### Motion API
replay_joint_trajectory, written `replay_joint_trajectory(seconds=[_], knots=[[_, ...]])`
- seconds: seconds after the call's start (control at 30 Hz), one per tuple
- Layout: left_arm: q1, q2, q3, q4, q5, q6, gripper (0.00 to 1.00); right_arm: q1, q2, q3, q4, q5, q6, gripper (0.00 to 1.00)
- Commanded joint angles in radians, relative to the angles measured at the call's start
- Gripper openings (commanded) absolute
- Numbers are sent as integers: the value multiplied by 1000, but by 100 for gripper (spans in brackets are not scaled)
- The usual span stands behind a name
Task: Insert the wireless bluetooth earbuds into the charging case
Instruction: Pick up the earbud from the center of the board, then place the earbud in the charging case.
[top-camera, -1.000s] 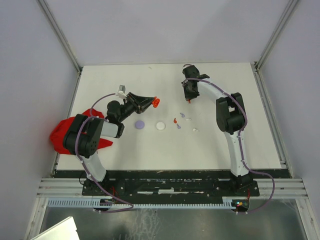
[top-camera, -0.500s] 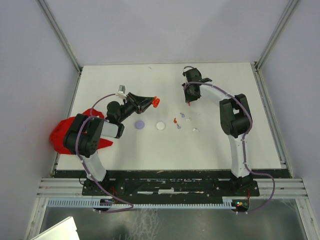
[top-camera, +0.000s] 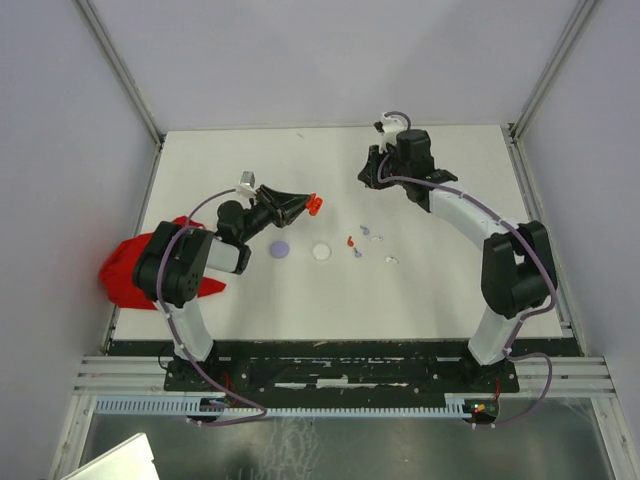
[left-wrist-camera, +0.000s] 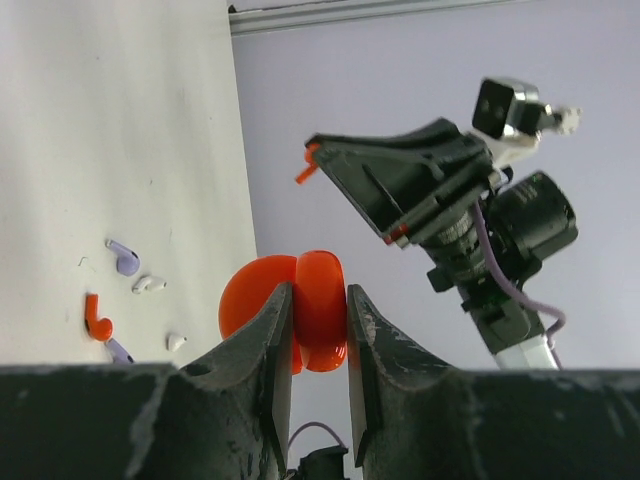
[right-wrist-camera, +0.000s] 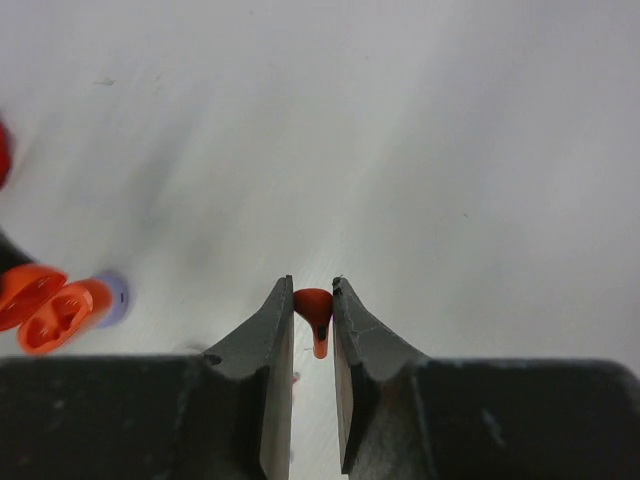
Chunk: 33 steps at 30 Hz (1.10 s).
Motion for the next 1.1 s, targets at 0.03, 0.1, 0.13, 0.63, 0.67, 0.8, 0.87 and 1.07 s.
replay_joint_trajectory(seconds=[0.03, 0.1, 0.13, 0.63, 0.67, 0.8, 0.87, 1.07], knots=[[0, 42, 68, 76, 43, -121, 3, 6, -159, -188, 412, -192, 59, 2], [-3, 58, 86, 81, 51, -148, 3, 6, -181, -246, 521, -213, 89, 2], [-4, 65, 92, 85, 53, -161, 3, 7, -194, -273, 573, -225, 100, 2], [-57, 128, 188, 31, 101, -257, 3, 85, -213, -458, 989, -401, -7, 2], [-57, 128, 188, 25, 101, -257, 3, 94, -212, -461, 989, -402, -17, 2], [-57, 129, 185, 31, 100, -274, 3, 113, -203, -467, 978, -416, -51, 2], [-57, 131, 186, 42, 100, -287, 3, 118, -200, -474, 974, -418, -65, 2], [-58, 142, 191, 85, 107, -332, 3, 122, -197, -496, 958, -423, -105, 2]])
